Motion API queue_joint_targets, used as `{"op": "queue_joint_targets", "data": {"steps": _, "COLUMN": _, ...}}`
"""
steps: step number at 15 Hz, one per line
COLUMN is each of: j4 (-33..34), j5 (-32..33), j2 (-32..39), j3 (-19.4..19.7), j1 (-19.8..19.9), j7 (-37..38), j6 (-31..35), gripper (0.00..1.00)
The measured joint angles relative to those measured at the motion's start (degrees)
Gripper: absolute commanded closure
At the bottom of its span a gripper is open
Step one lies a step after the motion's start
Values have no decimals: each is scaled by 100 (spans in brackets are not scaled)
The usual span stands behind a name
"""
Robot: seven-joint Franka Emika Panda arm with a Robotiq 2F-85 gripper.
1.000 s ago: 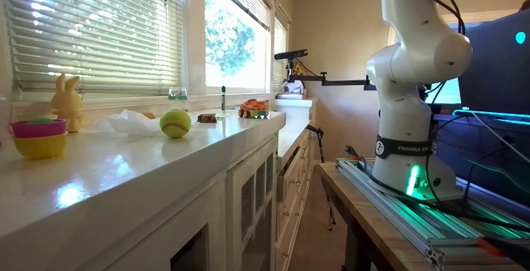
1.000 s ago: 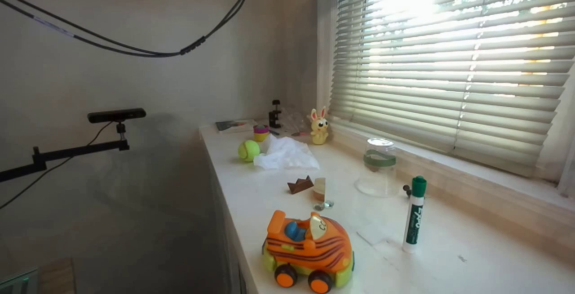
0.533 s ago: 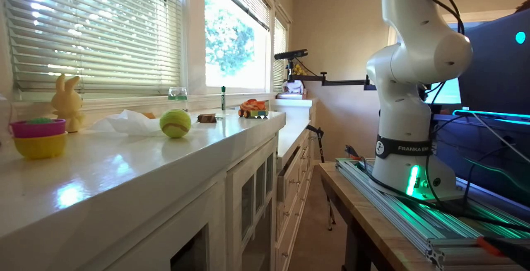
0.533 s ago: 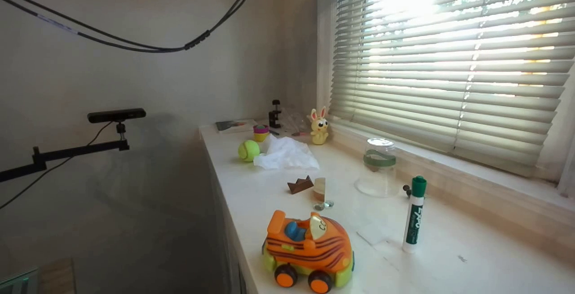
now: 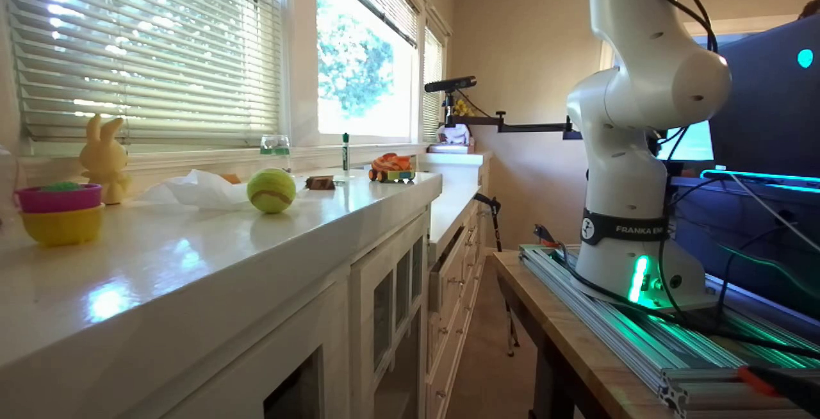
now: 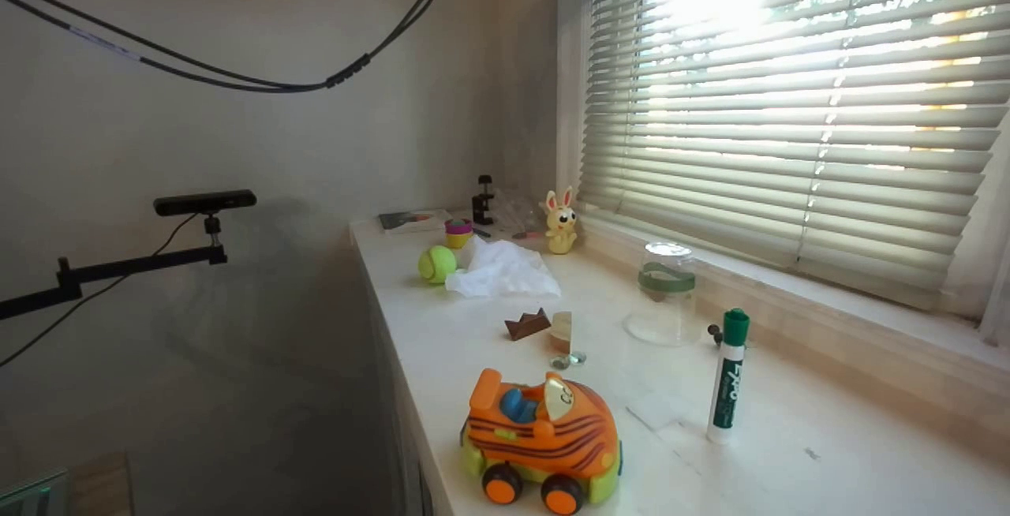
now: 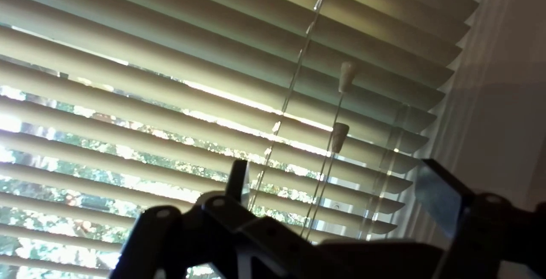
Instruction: Open the blinds of the window
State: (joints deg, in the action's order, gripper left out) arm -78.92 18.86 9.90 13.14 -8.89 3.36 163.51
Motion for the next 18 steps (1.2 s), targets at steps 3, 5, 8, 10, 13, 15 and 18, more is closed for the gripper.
{"op": "queue_joint_targets", "data": {"steps": 3, "j4": 0, "j5": 0, "j2": 75, "j3": 4, "j1": 0, "j7": 0, "j6": 223, "gripper": 0}}
{"op": "queue_joint_targets", "data": {"steps": 5, "j4": 0, "j5": -2, "j2": 143, "j3": 4, "j1": 0, "j7": 0, "j6": 369, "gripper": 0}}
{"op": "queue_joint_targets", "data": {"steps": 8, "j4": 6, "j5": -12, "j2": 269, "j3": -1, "j1": 0, "j7": 0, "j6": 630, "gripper": 0}}
{"op": "queue_joint_targets", "data": {"steps": 10, "j4": 16, "j5": -17, "j2": 356, "j3": -4, "j1": 0, "j7": 0, "j6": 793, "gripper": 0}}
{"op": "queue_joint_targets", "data": {"steps": 13, "j4": 106, "j5": -17, "j2": 477, "j3": 8, "j1": 4, "j7": 0, "j6": 925, "gripper": 0}}
{"op": "queue_joint_targets", "data": {"steps": 15, "j4": 202, "j5": -17, "j2": 533, "j3": 56, "j1": 5, "j7": 10, "j6": 925, "gripper": 0}}
{"op": "queue_joint_targets", "data": {"steps": 18, "j4": 381, "j5": -17, "j2": 598, "j3": 146, "j1": 24, "j7": 48, "j6": 925, "gripper": 0}}
